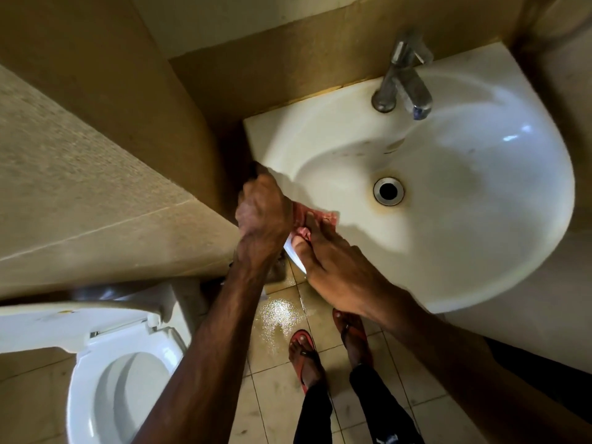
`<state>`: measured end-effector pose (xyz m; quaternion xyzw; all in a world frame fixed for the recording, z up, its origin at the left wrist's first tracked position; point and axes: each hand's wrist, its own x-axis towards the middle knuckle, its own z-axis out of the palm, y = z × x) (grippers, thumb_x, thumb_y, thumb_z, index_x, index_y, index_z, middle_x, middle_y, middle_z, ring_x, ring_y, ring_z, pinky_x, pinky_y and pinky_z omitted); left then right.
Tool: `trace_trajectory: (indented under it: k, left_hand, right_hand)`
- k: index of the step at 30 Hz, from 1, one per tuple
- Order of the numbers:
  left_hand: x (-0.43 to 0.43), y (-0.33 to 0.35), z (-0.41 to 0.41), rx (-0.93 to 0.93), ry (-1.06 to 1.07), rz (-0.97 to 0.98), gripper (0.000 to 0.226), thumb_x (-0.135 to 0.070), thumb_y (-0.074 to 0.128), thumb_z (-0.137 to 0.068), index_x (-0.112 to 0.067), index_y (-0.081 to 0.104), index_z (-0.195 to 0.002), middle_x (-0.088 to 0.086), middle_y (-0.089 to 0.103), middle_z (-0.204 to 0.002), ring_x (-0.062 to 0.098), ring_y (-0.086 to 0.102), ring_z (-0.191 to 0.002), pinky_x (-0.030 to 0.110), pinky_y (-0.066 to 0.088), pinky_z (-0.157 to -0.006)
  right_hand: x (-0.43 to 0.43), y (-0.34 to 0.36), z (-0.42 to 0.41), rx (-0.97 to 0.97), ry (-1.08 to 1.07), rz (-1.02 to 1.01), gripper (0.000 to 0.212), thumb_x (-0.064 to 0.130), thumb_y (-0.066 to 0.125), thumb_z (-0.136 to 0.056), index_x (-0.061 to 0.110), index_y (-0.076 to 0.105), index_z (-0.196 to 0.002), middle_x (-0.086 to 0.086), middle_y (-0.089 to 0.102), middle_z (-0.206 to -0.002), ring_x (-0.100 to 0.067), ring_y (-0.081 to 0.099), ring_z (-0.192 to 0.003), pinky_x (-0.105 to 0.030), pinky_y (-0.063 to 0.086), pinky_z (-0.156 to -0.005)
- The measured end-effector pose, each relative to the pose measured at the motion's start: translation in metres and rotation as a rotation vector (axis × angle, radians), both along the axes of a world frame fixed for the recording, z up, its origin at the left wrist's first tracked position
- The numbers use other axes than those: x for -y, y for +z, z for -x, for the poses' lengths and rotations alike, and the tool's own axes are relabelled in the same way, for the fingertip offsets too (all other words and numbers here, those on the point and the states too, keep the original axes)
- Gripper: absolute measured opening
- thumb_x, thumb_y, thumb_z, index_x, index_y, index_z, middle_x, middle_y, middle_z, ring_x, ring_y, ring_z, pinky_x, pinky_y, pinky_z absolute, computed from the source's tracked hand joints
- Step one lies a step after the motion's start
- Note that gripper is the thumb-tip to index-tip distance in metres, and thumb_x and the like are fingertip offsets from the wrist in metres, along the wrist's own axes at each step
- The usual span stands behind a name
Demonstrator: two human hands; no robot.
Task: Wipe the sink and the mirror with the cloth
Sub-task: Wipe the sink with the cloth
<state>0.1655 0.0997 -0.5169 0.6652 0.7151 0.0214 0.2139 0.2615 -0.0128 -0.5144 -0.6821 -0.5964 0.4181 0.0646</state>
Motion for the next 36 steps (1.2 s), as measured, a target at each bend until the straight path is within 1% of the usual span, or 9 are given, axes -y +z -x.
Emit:
trace_trajectory:
  k: [3,6,10,14,18,22,25,31,36]
  left_hand:
    - [0.002,-0.009,0.003,-0.017,-0.034,-0.017,0.053,-0.018,0.048,-0.1,-0.002,0.035,-0.149,0.02,0.062,-0.126,0.038,0.061,-0.118,0.047,0.055,-0.093]
    - [0.001,-0.012,0.002,-0.048,-0.021,-0.031,0.052,-0.016,0.042,-0.101,-0.005,0.031,-0.151,0.02,0.063,-0.124,0.04,0.061,-0.117,0.049,0.055,-0.091]
    - [0.002,-0.012,0.003,-0.137,-0.051,-0.044,0.051,-0.016,0.039,-0.102,-0.003,0.031,-0.15,0.02,0.063,-0.125,0.039,0.06,-0.118,0.046,0.051,-0.091]
    - [0.005,-0.01,0.003,-0.153,-0.037,-0.045,0.058,-0.016,0.039,-0.103,-0.004,0.019,-0.156,0.02,0.06,-0.129,0.037,0.057,-0.122,0.046,0.051,-0.092]
    - [0.008,-0.012,0.004,-0.168,-0.081,-0.082,0.061,-0.014,0.04,-0.102,-0.001,0.015,-0.157,0.022,0.058,-0.131,0.037,0.057,-0.122,0.042,0.05,-0.095]
    - [0.011,-0.014,0.002,-0.143,-0.08,-0.093,0.065,-0.012,0.043,-0.102,0.001,0.012,-0.157,0.023,0.054,-0.136,0.037,0.054,-0.124,0.04,0.047,-0.101]
    - [0.01,-0.015,0.002,-0.137,-0.067,-0.073,0.068,-0.015,0.048,-0.101,-0.001,0.012,-0.157,0.024,0.053,-0.138,0.037,0.053,-0.127,0.041,0.048,-0.101]
    - [0.012,-0.016,0.003,-0.145,-0.085,-0.094,0.065,-0.018,0.046,-0.103,-0.002,0.013,-0.157,0.024,0.052,-0.138,0.037,0.054,-0.126,0.041,0.048,-0.1]
    - [0.013,-0.013,0.002,-0.171,-0.096,-0.067,0.068,-0.02,0.047,-0.103,-0.001,0.01,-0.157,0.026,0.048,-0.142,0.038,0.05,-0.13,0.042,0.045,-0.104]
  right_hand:
    - [-0.017,-0.031,0.003,0.05,-0.054,-0.053,0.063,0.041,0.022,-0.11,0.008,0.012,-0.162,-0.015,0.008,-0.171,-0.033,0.007,-0.158,-0.049,0.009,-0.126]
    - [-0.043,-0.079,-0.007,0.186,-0.111,-0.061,0.075,0.048,0.016,-0.1,0.01,0.003,-0.163,-0.028,0.007,-0.168,-0.048,0.005,-0.155,-0.061,0.011,-0.125]
    - [-0.064,-0.109,-0.039,0.371,-0.176,-0.007,0.09,0.028,0.05,-0.094,0.005,-0.005,-0.162,-0.041,0.002,-0.161,-0.061,0.004,-0.149,-0.063,0.014,-0.123]
    - [-0.068,-0.106,-0.056,0.499,-0.193,0.004,0.088,0.013,0.057,-0.092,0.002,0.003,-0.161,-0.043,0.011,-0.16,-0.058,0.017,-0.149,-0.056,0.021,-0.124]
    - [-0.056,-0.079,-0.057,0.42,-0.101,-0.017,0.073,0.012,0.061,-0.088,0.004,0.03,-0.154,-0.028,0.044,-0.15,-0.045,0.039,-0.142,-0.047,0.031,-0.121]
    - [-0.018,-0.029,-0.04,0.248,0.03,-0.043,0.044,0.016,0.05,-0.098,0.014,0.05,-0.142,-0.016,0.061,-0.134,-0.033,0.058,-0.12,-0.037,0.044,-0.099]
    - [0.019,0.003,-0.032,0.148,0.047,-0.052,0.041,0.026,0.042,-0.107,0.021,0.048,-0.147,-0.01,0.062,-0.138,-0.029,0.062,-0.115,-0.037,0.045,-0.094]
    - [0.038,0.008,-0.039,0.094,0.033,-0.073,0.05,0.028,0.042,-0.108,0.028,0.035,-0.158,-0.005,0.052,-0.153,-0.03,0.059,-0.127,-0.037,0.043,-0.105]
    - [-0.014,-0.063,-0.054,0.178,0.026,-0.066,0.058,0.026,0.04,-0.107,0.03,0.021,-0.161,-0.012,0.027,-0.166,-0.04,0.033,-0.147,-0.047,0.034,-0.115]
